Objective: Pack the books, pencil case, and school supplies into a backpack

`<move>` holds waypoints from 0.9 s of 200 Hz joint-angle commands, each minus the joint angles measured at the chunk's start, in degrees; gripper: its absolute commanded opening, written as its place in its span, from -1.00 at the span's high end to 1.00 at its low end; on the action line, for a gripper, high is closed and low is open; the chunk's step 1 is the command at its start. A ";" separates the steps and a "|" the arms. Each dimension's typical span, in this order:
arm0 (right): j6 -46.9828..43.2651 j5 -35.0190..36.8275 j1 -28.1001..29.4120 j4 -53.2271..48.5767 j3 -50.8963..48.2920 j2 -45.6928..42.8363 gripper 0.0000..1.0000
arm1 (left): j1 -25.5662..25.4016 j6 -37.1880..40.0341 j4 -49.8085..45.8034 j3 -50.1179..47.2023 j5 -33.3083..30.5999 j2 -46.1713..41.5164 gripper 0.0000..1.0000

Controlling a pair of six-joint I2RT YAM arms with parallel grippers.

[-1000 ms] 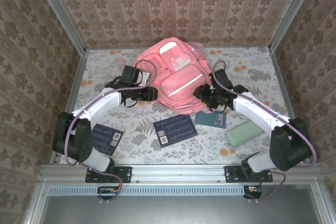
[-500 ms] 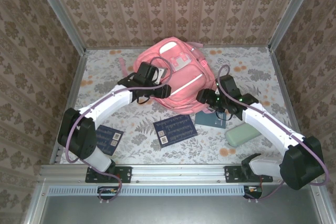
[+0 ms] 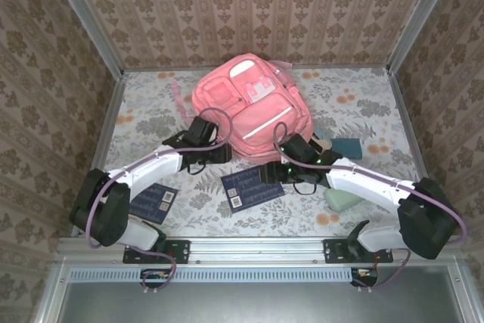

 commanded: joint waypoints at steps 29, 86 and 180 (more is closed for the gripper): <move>6.85 0.06 4.88 5.52 -8.08 0.16 -0.39 | -1.15 -1.74 10.36 -1.81 8.53 5.32 0.06; 11.78 1.04 8.00 12.13 -10.43 5.36 -0.32 | -4.22 -1.17 10.10 -4.54 9.12 9.59 0.17; 5.12 1.30 6.56 10.78 7.15 17.43 -0.31 | -9.46 -8.42 5.25 -17.07 5.87 -8.87 0.23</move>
